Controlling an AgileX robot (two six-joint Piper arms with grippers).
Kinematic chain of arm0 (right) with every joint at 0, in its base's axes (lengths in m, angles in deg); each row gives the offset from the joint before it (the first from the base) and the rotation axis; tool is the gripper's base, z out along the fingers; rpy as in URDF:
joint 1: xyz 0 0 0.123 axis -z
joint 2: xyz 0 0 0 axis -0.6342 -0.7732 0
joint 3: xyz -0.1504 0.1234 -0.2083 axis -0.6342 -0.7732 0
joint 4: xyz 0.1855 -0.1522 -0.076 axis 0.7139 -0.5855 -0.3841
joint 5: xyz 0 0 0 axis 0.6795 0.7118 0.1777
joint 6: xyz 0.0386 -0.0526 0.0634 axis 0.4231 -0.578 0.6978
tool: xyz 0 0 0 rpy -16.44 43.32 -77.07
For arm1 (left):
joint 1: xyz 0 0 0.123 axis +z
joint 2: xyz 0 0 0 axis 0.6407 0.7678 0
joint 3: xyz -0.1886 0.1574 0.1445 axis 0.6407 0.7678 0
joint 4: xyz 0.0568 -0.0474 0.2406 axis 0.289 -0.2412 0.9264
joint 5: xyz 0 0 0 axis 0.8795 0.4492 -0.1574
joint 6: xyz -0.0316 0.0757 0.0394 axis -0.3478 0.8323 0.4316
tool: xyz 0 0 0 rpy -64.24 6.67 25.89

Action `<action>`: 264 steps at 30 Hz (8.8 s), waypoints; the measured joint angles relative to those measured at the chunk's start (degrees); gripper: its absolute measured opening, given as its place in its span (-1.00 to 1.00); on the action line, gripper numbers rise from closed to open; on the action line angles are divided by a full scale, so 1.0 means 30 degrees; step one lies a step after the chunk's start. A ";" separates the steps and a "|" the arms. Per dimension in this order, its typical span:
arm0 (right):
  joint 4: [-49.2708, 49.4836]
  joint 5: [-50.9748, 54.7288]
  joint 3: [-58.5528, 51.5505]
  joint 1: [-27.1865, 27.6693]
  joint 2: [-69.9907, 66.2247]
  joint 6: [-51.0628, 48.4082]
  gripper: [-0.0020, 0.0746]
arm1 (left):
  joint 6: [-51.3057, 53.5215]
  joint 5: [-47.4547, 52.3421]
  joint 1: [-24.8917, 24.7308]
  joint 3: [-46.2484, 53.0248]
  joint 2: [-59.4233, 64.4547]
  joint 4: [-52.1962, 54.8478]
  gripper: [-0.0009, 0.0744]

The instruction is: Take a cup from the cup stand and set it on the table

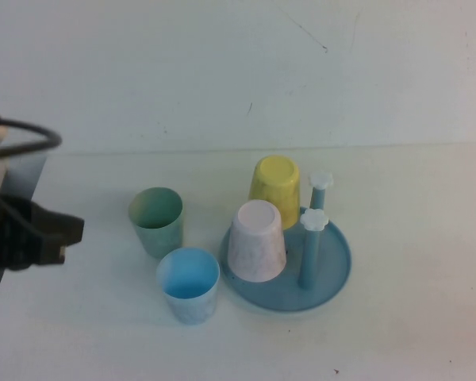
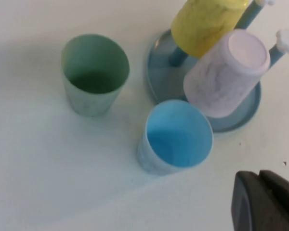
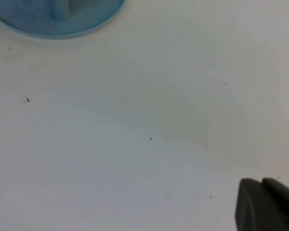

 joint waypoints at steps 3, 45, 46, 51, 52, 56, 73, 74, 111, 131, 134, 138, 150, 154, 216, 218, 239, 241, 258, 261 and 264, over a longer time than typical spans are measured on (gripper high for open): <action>0.0000 0.0000 0.0000 0.0000 0.0000 -0.0087 -0.95 | 0.0171 0.0658 -0.0031 -0.2031 0.2151 -0.0275 -0.98; -0.0149 -0.1655 -0.0695 0.0000 -0.0027 -0.0357 -0.95 | -0.4083 -0.0086 -0.9548 -1.2180 1.6360 0.6285 0.86; -0.0149 -0.1695 -0.0692 0.0000 -0.0027 -0.0357 -0.95 | -0.4083 -0.0042 -0.9548 -1.2180 1.6442 0.6285 0.84; -0.0149 -0.1701 -0.0730 0.0000 -0.0027 -0.0357 -0.95 | -0.4152 0.0109 -0.9548 -1.2180 1.6518 0.6285 0.48; -0.0149 -0.1734 -0.0730 0.0000 -0.0027 -0.0357 -0.95 | -0.4193 0.0140 -0.9548 -1.2180 1.6518 0.6285 0.42; -0.0149 -0.1734 -0.0730 0.0000 -0.0027 -0.0367 -0.95 | -0.4193 0.0266 -0.9548 -1.2270 1.6518 0.6285 0.43; 0.0435 -0.2671 -0.0349 0.0000 0.0210 -0.0577 -0.95 | -0.4510 0.6453 -0.9548 -1.9938 1.6168 0.5192 0.43; 0.0677 -0.2731 -0.0162 0.0000 0.0259 -0.0764 -0.95 | -0.4510 0.6502 -0.9548 -2.0294 1.6085 0.4928 0.43; 2.6971 -0.7067 0.2831 0.0000 0.2475 -1.5986 0.18 | 0.0452 0.5801 -1.2396 -2.1828 1.6673 -1.3955 0.43; 2.7285 -0.7629 0.2831 0.0000 0.2475 -1.5561 -0.20 | 0.1776 0.5199 -1.3479 -2.1828 1.7397 -1.6227 0.43; 2.7403 -0.7681 0.2831 0.0000 0.2475 -1.5380 -0.53 | 0.2000 0.5241 -1.3479 -2.1828 1.7445 -1.6570 0.41; 2.7629 -0.7369 0.2831 -0.0014 0.2475 -1.5674 -0.66 | 0.2159 0.5555 -1.3445 -2.1828 1.7539 -1.6660 0.38; 2.6385 -0.7159 0.2863 -0.0014 0.1058 -1.7843 -0.89 | 0.0138 0.6275 -1.2802 -2.2366 1.7539 -1.3414 0.44; 2.4646 -0.6739 0.3064 -0.0014 -0.0941 -1.7754 -0.89 | -0.2105 0.6346 -1.2377 -2.3047 1.7378 -0.9086 -0.54; 0.2266 -0.1192 1.2754 -0.4231 -1.9411 -0.3702 -0.19 | -1.1614 -0.3560 -1.3707 -0.1831 -0.0531 1.3455 -0.98; 0.2300 -0.1154 1.2754 -0.4231 -1.7742 -0.3702 -0.31 | -1.3340 -0.3880 -1.3707 -0.0884 -0.1520 1.5208 -0.98; 0.5156 -0.3536 0.2409 -0.4231 -0.4234 -0.7796 -0.95 | -2.4876 -0.5397 -1.3732 0.7528 -1.1089 2.6600 -0.98; 0.5635 -0.3569 0.1179 -0.4231 -0.3084 -0.7977 -0.95 | -2.4912 -0.5397 -1.3732 0.7701 -1.1307 2.6601 -0.98; 0.6707 -0.2649 -0.0560 -0.4231 0.0574 -0.8267 -0.95 | -2.4952 -0.5348 -1.3732 0.7712 -1.1373 2.6566 -0.98; 0.6701 -0.2366 -0.0560 -0.4231 0.0574 -0.8267 -0.95 | -2.4952 -0.5348 -1.3732 0.7712 -1.1373 2.6566 -0.98; 0.6701 -0.2245 -0.0560 -0.4231 0.0574 -0.8267 -0.95 | -2.4952 -0.5348 -1.3732 0.7712 -1.1373 2.6566 -0.98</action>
